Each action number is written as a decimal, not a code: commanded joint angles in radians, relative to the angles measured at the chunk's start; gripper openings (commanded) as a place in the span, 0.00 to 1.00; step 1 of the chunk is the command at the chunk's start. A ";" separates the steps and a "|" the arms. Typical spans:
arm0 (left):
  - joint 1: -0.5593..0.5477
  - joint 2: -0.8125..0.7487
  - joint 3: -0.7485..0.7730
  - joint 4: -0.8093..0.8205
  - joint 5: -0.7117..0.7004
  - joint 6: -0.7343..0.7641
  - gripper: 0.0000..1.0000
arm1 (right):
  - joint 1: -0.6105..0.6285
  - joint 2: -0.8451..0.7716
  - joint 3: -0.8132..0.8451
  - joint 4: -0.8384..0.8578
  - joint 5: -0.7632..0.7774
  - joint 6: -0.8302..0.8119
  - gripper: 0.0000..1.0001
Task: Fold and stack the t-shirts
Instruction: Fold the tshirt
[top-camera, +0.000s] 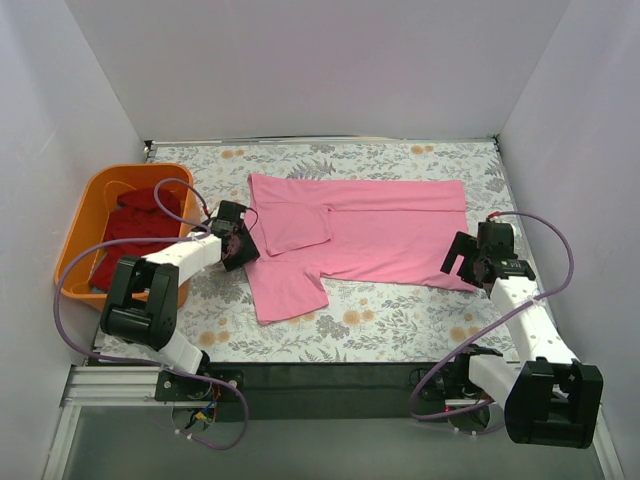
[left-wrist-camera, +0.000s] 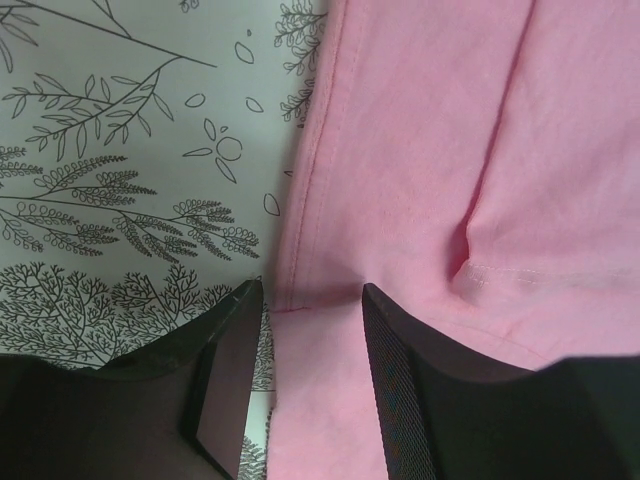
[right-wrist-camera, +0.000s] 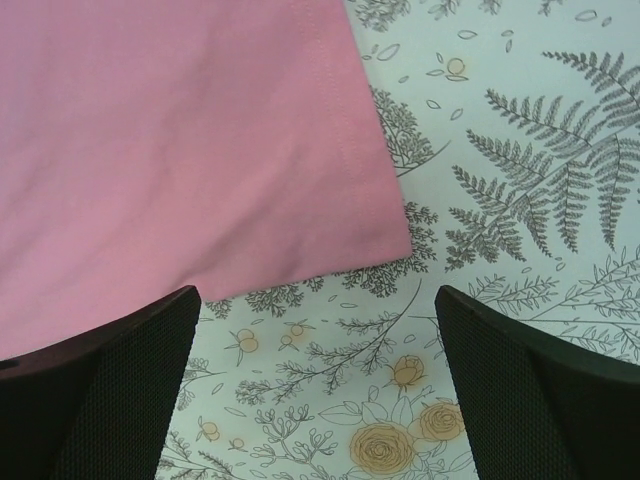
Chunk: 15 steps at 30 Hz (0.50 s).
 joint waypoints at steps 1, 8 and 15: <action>-0.010 0.016 0.014 0.003 -0.012 0.028 0.43 | -0.019 0.022 -0.018 -0.001 0.056 0.063 0.88; -0.042 0.035 0.008 -0.015 -0.026 0.038 0.30 | -0.056 0.085 -0.029 0.036 0.075 0.079 0.82; -0.050 0.027 0.000 -0.048 -0.039 0.051 0.00 | -0.085 0.130 -0.060 0.106 0.028 0.091 0.67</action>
